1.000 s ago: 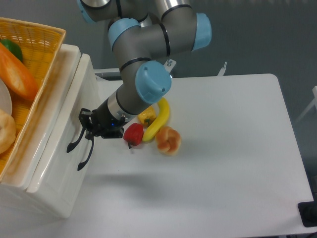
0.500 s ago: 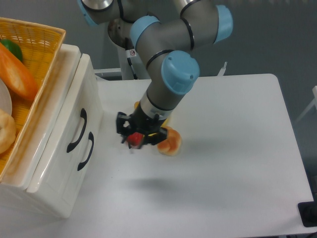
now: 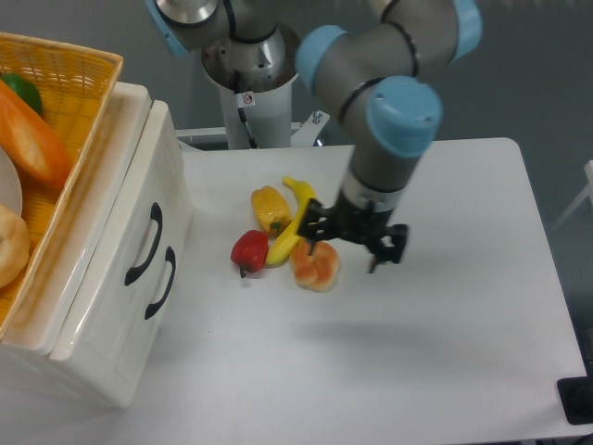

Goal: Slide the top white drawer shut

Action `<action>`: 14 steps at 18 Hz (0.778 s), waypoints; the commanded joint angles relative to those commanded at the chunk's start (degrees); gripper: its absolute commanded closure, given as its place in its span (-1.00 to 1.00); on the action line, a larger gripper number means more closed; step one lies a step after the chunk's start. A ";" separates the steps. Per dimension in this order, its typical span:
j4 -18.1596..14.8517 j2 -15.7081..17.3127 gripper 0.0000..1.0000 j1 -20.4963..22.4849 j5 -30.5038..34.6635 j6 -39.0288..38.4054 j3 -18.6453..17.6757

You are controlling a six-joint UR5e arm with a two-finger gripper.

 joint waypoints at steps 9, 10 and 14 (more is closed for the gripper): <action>4.31 -7.56 -1.00 7.13 7.38 25.67 5.01; 5.11 -8.35 -1.00 7.22 7.64 27.08 5.01; 5.38 -10.99 -1.00 7.84 9.05 35.86 4.66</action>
